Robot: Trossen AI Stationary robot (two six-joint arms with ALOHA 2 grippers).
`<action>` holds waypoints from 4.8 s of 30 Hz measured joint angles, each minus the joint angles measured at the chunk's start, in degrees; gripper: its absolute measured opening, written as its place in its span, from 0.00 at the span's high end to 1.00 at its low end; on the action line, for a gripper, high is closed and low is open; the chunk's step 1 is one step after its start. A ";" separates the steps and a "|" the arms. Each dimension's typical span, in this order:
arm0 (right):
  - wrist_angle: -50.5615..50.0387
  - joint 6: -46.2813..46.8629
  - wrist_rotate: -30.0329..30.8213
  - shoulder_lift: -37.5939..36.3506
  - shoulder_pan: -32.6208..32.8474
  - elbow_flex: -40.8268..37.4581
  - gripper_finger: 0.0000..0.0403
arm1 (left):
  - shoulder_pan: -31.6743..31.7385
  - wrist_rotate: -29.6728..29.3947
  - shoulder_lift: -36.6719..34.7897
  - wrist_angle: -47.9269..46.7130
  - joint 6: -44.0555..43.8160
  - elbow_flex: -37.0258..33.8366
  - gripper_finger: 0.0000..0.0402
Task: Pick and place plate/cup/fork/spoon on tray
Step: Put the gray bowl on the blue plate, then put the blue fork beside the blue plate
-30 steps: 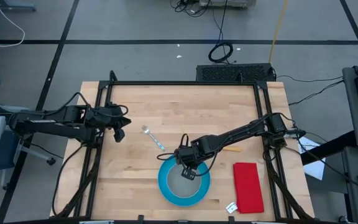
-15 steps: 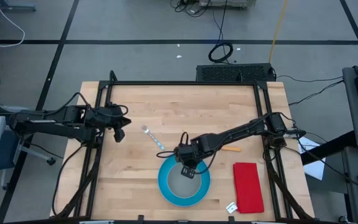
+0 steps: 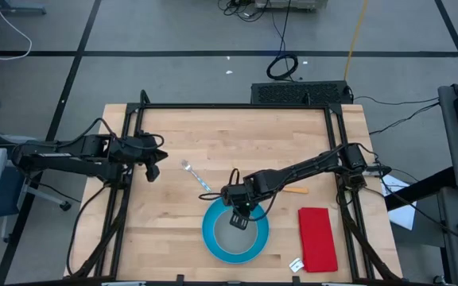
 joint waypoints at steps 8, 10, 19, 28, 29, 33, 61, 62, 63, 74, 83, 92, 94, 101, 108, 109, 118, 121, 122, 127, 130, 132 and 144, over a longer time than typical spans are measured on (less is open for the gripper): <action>-0.34 0.83 -1.36 -0.73 0.00 0.02 0.70 | -0.02 0.00 0.01 0.00 -0.04 0.00 0.92; -0.66 0.40 -0.36 -0.79 0.00 0.02 0.70 | -0.02 0.04 0.02 0.00 -0.07 0.00 0.92; -2.54 -0.52 0.29 -0.81 -0.79 0.00 0.70 | -0.01 0.19 0.02 0.00 -0.13 0.00 0.92; -2.36 -0.59 0.50 -0.81 -0.79 0.01 0.70 | -0.01 0.17 0.02 0.00 -0.13 0.00 0.92; -2.36 -0.58 0.75 -0.81 -0.79 0.02 0.70 | -0.02 0.17 0.02 0.00 -0.13 0.00 0.92; -2.37 -0.64 1.80 -0.81 -0.76 0.00 0.70 | -0.01 0.17 0.02 0.00 -0.11 0.00 0.92; -0.58 -0.41 1.69 -0.81 -1.11 -3.60 0.70 | 0.00 0.13 0.02 0.22 -0.09 0.00 0.92; -0.50 -0.57 1.71 -0.81 -1.25 -3.61 0.70 | -0.02 0.15 0.02 0.22 -0.09 0.00 0.92; -0.32 -0.82 1.73 -0.81 -1.42 -3.59 0.70 | -0.02 0.15 0.02 0.22 -0.09 0.00 0.92; 0.44 -1.31 1.48 -0.81 -1.79 -3.61 0.70 | -0.01 0.13 0.00 0.22 -0.09 0.01 0.92; 1.73 -0.50 1.38 -2.92 -1.77 -3.58 0.70 | 0.00 0.11 0.00 0.24 -0.09 0.00 0.92; 1.39 0.33 1.34 -4.22 -1.75 -3.58 0.70 | -0.02 0.11 0.00 0.39 -0.09 0.02 0.92; 1.38 0.34 1.38 -4.73 -1.75 -3.58 0.70 | -0.02 0.11 0.02 0.39 -0.09 0.02 0.92; 0.50 -2.85 7.58 -7.95 -2.23 -3.58 0.70 | -0.07 0.59 0.00 0.49 -1.65 0.02 0.92; 0.05 -9.59 17.41 -12.19 -4.20 -3.56 0.70 | -1.37 2.87 0.80 0.54 -5.19 0.02 0.92; 0.06 -11.28 18.78 -12.77 -4.63 -3.56 0.70 | -1.93 3.04 1.14 0.53 -5.78 0.02 0.92; 4.47 -26.49 24.29 -16.92 -10.62 -3.56 0.70 | -8.25 3.10 9.76 6.60 -10.01 0.02 0.92; 8.98 -31.73 24.31 -17.71 -12.89 -3.56 0.70 | -9.45 3.09 12.84 10.96 -9.00 0.02 0.92; 10.60 -33.37 24.31 -17.86 -13.58 -3.56 0.70 | -9.56 3.08 13.63 12.02 -8.97 0.02 0.92; 19.52 -40.50 24.20 -17.86 -16.09 -3.56 0.70 | -9.60 1.17 17.64 14.48 -11.17 0.02 0.92; 22.50 -44.36 24.11 -17.86 -17.16 -3.56 0.70 | -9.49 -0.26 20.75 14.49 -16.52 0.02 0.92; 23.18 -46.82 24.19 -18.24 -17.97 -3.56 0.70 | -8.99 -0.26 22.65 14.48 -21.91 0.02 0.92; 32.65 -52.60 28.68 -27.19 -21.40 -3.56 0.70 | -6.21 -0.05 25.71 23.57 -45.03 0.02 0.92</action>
